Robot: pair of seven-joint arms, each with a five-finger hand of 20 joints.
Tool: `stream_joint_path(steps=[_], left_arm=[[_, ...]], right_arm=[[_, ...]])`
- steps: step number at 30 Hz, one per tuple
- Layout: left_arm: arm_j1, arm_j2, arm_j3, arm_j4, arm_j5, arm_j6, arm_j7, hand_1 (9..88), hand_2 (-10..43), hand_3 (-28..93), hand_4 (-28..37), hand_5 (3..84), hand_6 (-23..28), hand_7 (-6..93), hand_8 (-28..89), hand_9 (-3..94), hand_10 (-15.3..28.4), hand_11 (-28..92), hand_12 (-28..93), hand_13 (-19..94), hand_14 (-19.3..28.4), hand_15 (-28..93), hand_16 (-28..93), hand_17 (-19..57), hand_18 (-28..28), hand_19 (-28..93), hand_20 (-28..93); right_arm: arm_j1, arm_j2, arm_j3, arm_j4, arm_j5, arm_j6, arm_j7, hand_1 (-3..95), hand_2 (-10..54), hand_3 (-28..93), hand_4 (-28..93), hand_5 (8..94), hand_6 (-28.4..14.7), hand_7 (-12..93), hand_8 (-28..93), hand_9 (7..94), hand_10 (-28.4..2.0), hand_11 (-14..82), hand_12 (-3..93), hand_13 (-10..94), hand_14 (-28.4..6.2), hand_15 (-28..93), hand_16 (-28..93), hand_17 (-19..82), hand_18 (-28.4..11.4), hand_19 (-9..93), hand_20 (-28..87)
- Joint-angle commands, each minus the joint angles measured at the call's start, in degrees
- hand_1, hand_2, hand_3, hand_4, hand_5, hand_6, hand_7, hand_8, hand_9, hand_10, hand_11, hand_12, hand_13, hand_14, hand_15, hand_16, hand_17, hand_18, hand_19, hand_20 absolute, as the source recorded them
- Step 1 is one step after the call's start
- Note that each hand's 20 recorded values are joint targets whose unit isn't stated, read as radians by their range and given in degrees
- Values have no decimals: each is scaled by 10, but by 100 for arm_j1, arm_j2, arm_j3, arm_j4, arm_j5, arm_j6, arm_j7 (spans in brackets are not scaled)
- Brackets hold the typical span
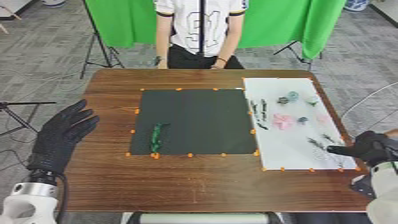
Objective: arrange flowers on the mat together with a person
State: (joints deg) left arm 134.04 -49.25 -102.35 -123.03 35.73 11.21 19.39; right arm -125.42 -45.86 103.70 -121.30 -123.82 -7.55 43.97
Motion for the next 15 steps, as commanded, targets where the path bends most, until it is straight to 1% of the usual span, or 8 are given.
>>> stream_joint_path(steps=[1,2,3,5,7,9,15], left_arm=[[80,-16,-9,-7,-15,-4,-38,238,-21,727,-217,379,34,190,-89,344,134,241,166,313,160,285,22,-35,248,474,50],[91,-2,-8,-10,-27,-1,-13,238,-21,727,-217,379,34,190,-89,345,134,241,166,313,160,284,22,-35,248,474,50],[104,0,-14,-15,-25,8,-15,238,-22,728,-217,379,34,191,-89,345,134,242,166,313,160,284,21,-35,248,474,50],[110,14,-5,-16,-48,28,9,238,-21,727,-217,379,34,190,-89,345,133,241,166,313,161,284,21,-35,248,474,50],[100,14,-13,-8,-38,12,-15,238,-21,727,-217,379,34,190,-89,344,134,242,166,313,161,285,21,-35,248,473,50],[85,10,-6,-2,-43,1,-18,239,-21,727,-217,379,34,189,-89,345,134,242,166,314,161,285,21,-35,248,473,50],[95,19,-7,-8,-45,9,-10,238,-20,727,-217,380,33,190,-89,344,133,240,166,314,161,285,21,-35,248,473,50]], right_arm=[[-23,26,-128,245,-209,159,60,453,-95,265,-259,549,-14,526,-173,572,-135,588,419,536,-132,749,272,267,-198,755,391],[-26,14,-129,260,-231,172,52,444,-95,306,-271,550,-13,530,-175,575,-134,592,421,537,-132,752,273,268,-199,757,391],[-38,11,-133,274,-241,187,53,394,-95,440,-281,552,-13,535,-176,580,-132,596,422,542,-130,756,275,270,-198,760,393],[-35,12,-152,300,-267,164,58,366,-95,518,-282,559,-11,541,-178,586,-128,602,424,549,-130,760,279,276,-199,767,396],[-18,14,-193,333,-285,168,74,351,-95,559,-283,565,-9,546,-178,593,-125,605,425,558,-126,762,281,281,-198,771,396],[16,15,-244,364,-291,151,72,349,-95,572,-283,569,-8,546,-178,599,-125,607,427,565,-126,764,283,283,-198,773,396],[104,29,-396,450,-311,112,75,396,-95,495,-283,580,-9,545,-175,609,-122,608,435,571,-126,766,292,289,-198,780,394]])
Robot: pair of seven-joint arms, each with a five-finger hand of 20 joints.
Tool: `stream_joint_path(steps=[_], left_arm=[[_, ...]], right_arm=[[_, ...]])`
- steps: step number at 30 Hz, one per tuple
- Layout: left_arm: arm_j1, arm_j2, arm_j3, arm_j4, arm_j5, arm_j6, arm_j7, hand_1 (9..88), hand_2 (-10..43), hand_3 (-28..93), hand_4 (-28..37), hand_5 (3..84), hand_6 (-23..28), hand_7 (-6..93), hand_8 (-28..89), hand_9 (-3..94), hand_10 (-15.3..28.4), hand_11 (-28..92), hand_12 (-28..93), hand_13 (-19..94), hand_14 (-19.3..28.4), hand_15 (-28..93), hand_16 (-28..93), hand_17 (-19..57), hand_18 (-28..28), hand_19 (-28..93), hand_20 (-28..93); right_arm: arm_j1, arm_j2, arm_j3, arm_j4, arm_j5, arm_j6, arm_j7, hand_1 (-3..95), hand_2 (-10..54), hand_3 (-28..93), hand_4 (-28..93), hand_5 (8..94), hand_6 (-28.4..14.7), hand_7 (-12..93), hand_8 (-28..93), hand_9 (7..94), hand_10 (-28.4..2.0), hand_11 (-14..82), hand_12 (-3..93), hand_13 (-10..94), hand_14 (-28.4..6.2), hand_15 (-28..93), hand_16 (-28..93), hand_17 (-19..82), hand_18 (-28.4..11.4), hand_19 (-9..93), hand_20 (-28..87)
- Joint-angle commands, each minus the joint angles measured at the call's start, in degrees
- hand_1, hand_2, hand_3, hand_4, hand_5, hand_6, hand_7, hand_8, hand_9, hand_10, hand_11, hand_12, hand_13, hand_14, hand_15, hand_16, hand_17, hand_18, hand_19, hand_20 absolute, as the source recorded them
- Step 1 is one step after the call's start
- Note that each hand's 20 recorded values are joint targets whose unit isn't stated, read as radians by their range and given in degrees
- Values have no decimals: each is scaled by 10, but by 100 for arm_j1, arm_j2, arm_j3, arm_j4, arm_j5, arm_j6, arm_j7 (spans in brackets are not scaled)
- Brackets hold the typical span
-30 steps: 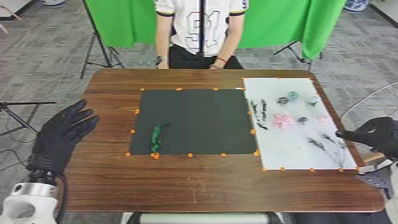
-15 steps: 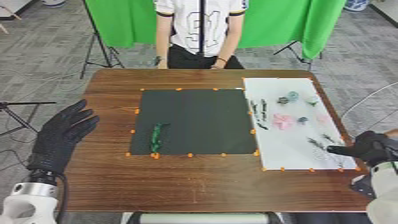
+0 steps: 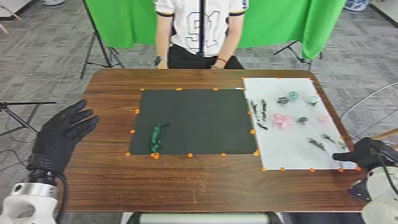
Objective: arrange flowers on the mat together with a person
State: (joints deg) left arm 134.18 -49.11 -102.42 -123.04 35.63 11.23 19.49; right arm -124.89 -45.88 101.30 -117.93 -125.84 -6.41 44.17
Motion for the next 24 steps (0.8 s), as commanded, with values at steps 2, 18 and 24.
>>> stream_joint_path(steps=[2,18,24], left_arm=[[100,10,-4,-12,-36,10,-10,238,-20,726,-217,380,34,191,-89,344,134,241,166,314,161,284,20,-36,248,473,50],[62,-29,-2,10,-1,-49,-72,238,-24,726,-217,377,32,189,-89,345,133,241,167,315,161,285,21,-36,248,473,51],[129,-24,-29,-17,-16,-10,-48,238,-23,725,-218,376,32,189,-89,345,133,241,167,315,161,285,21,-36,247,472,51]], right_arm=[[108,43,-227,161,-124,-25,34,406,-95,474,-283,580,-9,544,-175,609,-122,608,436,572,-126,766,295,290,-199,781,395],[148,-51,-239,382,655,105,-523,563,-95,409,-283,711,22,504,97,755,-93,687,464,693,-97,830,345,343,-192,811,409],[115,-141,-135,391,1673,708,-711,433,-92,751,-282,782,18,492,121,815,-87,685,464,747,-96,838,340,385,-205,862,397]])
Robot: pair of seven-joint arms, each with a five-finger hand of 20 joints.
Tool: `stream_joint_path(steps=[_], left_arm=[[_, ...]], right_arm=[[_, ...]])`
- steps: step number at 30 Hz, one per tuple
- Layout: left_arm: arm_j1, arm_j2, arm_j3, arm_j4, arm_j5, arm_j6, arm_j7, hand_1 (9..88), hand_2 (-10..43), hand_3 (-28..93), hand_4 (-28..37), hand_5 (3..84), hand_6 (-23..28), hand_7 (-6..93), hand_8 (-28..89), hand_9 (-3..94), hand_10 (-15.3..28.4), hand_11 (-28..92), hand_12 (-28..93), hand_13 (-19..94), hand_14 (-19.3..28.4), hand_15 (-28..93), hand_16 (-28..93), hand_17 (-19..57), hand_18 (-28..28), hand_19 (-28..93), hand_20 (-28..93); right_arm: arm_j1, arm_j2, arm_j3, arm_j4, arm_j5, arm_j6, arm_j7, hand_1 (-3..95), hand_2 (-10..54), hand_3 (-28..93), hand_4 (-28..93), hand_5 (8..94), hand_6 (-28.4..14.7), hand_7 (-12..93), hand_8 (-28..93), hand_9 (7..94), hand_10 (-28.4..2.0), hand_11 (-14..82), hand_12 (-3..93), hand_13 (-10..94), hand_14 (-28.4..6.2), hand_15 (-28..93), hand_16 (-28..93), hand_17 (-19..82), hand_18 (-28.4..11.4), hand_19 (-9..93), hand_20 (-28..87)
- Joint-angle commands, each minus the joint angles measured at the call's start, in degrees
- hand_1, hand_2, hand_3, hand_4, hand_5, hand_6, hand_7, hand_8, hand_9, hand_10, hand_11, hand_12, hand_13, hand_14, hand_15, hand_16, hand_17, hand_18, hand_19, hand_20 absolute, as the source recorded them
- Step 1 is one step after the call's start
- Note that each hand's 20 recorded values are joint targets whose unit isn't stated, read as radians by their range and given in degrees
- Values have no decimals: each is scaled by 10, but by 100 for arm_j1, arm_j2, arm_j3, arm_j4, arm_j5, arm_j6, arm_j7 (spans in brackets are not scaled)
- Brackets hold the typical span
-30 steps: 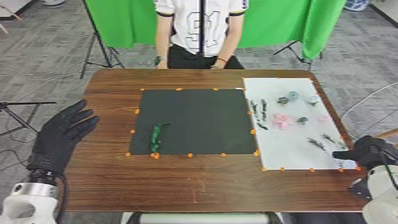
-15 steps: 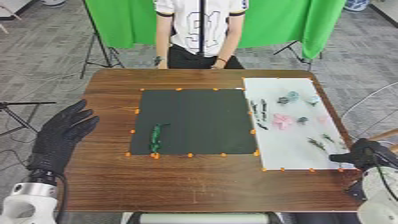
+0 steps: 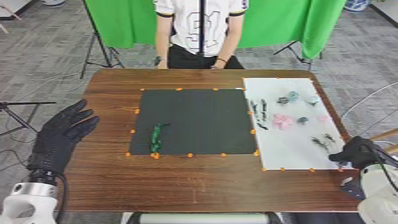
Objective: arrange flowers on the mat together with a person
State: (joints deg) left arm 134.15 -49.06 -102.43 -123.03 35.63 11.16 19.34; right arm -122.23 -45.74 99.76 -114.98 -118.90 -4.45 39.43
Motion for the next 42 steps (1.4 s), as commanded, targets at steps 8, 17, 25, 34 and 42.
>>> stream_joint_path(steps=[8,17,25,34,42], left_arm=[[112,-26,-6,-9,-25,15,-18,237,-21,726,-218,377,32,190,-88,345,134,240,167,316,160,286,20,-36,247,472,51],[196,-70,-63,-40,-34,50,-33,237,-19,726,-218,377,32,191,-89,346,134,241,167,317,161,286,21,-36,247,472,51],[145,-102,-30,-33,13,26,-140,236,-18,726,-218,376,32,190,-89,346,134,240,166,317,161,286,20,-36,247,473,52],[126,-121,43,-23,39,6,-215,236,-18,726,-219,376,32,189,-88,346,134,240,167,317,161,285,20,-36,247,473,51],[113,-81,66,-1,32,11,-263,236,-17,726,-219,377,33,190,-88,346,134,241,167,318,160,285,20,-36,247,473,52]], right_arm=[[-130,-93,-107,-179,1068,1952,-529,413,-95,831,-262,834,14,490,151,877,-75,701,458,816,-85,853,337,440,-214,921,392],[932,116,-1141,-771,774,2696,-1125,392,-95,857,-209,851,8,513,156,894,-72,726,464,836,-84,873,343,461,-218,932,423],[2663,-134,-3181,-960,322,1089,-1977,389,-92,852,-190,853,7,521,149,897,-71,730,467,840,-83,877,345,465,-220,932,438],[4413,-1072,-5263,67,-54,83,-1745,385,-88,853,-188,858,11,521,142,901,-70,729,464,844,-82,875,344,472,-221,932,439],[5024,-1299,-6170,878,-817,291,-1084,356,-84,877,-130,888,10,513,131,922,-70,730,452,865,-84,878,337,497,-229,932,462]])
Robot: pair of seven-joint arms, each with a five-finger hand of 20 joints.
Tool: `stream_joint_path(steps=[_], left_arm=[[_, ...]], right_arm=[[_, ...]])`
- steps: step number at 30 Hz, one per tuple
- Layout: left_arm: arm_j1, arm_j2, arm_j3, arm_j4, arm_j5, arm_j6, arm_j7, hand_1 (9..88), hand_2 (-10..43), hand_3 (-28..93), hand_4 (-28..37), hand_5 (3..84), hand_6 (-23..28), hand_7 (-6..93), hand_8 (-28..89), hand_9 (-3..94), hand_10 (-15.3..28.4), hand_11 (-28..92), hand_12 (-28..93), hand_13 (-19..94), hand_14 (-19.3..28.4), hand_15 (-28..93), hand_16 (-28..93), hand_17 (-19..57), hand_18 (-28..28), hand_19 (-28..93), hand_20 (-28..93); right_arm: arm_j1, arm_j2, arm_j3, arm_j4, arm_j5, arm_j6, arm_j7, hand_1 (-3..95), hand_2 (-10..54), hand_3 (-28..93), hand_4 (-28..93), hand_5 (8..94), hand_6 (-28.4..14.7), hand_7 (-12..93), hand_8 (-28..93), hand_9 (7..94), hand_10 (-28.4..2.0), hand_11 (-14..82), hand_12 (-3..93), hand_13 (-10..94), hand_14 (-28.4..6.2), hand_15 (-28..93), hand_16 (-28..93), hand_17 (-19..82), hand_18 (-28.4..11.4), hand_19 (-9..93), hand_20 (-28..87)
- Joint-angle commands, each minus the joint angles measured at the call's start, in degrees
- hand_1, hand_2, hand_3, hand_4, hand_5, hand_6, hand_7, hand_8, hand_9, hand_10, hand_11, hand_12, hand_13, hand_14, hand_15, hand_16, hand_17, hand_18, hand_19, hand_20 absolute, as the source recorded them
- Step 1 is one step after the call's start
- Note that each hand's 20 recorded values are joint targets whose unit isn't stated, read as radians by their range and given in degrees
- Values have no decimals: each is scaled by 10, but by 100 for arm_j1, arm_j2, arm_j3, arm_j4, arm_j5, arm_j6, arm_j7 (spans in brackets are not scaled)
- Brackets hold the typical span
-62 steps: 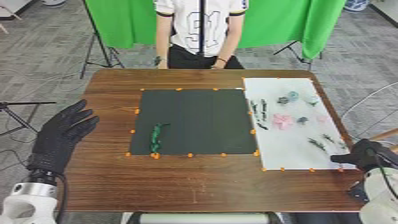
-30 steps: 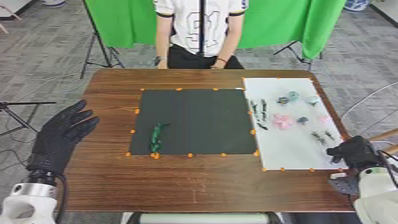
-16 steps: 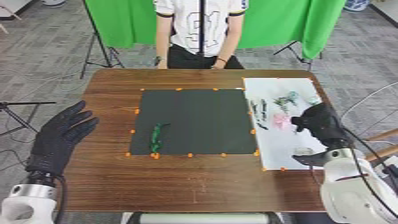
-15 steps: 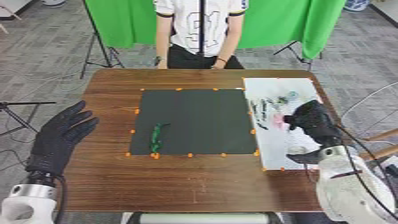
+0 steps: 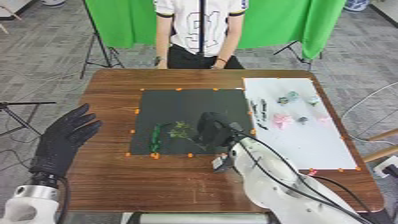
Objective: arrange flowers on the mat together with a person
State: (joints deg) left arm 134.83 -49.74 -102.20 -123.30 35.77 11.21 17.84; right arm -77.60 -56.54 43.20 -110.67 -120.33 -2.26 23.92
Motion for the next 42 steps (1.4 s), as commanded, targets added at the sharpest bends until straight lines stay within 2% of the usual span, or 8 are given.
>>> stream_joint_path(steps=[1,7,14,17,20,29,37,42], left_arm=[[-2,-13,59,52,21,-15,-130,236,-17,726,-219,378,33,190,-88,346,134,241,167,318,160,285,20,-36,247,473,52],[-10,-18,46,65,44,-64,-197,236,-17,726,-218,377,32,190,-89,347,135,241,167,318,160,286,20,-36,247,473,52],[-29,-18,81,61,76,-89,-233,235,-17,727,-218,376,33,188,-89,346,133,241,167,318,161,286,20,-36,247,472,52],[-74,-23,120,73,87,-95,-244,236,-17,727,-218,376,32,189,-88,347,133,240,167,318,160,285,20,-36,247,472,52],[-137,-28,155,97,94,-96,-278,236,-17,727,-218,377,32,189,-88,346,134,241,167,317,160,285,20,-36,247,472,52],[-208,-1,206,133,93,-100,-284,236,-16,727,-219,376,32,188,-88,347,133,240,167,318,160,285,20,-36,247,472,52],[-191,-8,193,126,96,-97,-299,237,-16,727,-218,377,33,189,-88,346,134,240,167,317,161,283,21,-36,248,473,52],[-155,-1,190,116,89,-91,-269,237,-16,727,-218,376,33,189,-88,346,134,240,167,317,160,284,22,-36,247,472,51]], right_arm=[[599,-223,-579,486,-672,118,552,347,-86,884,-115,893,10,517,132,927,-71,731,450,871,-85,879,336,502,-230,932,466],[708,-361,-899,676,-1140,236,965,331,-88,901,-85,911,9,520,126,937,-74,740,442,886,-87,881,335,514,-237,932,481],[774,-681,-1027,715,-1163,-484,1263,321,-65,901,-83,917,16,527,81,937,-72,751,419,896,-84,878,334,529,-237,932,484],[799,-811,-1062,827,-1099,-672,1338,320,-50,893,-89,913,18,552,-7,937,-69,749,418,897,-83,875,338,530,-236,932,483],[796,-912,-1063,919,-1044,-653,1365,321,-36,880,-101,912,20,564,-76,937,-67,741,429,896,-79,872,340,530,-235,932,480],[1077,-1037,-1314,1348,-1149,-61,1532,319,-32,854,-159,931,28,551,-92,937,-67,746,415,900,-78,872,332,536,-233,932,481],[1014,-1063,-1170,1304,-1016,-194,1598,303,-24,852,-180,937,32,551,-87,937,-67,756,398,910,-73,870,328,551,-231,932,487],[785,-1152,-914,1204,-770,-507,1421,300,-22,853,-183,937,32,553,-86,937,-67,758,391,913,-73,868,328,555,-232,932,489]])
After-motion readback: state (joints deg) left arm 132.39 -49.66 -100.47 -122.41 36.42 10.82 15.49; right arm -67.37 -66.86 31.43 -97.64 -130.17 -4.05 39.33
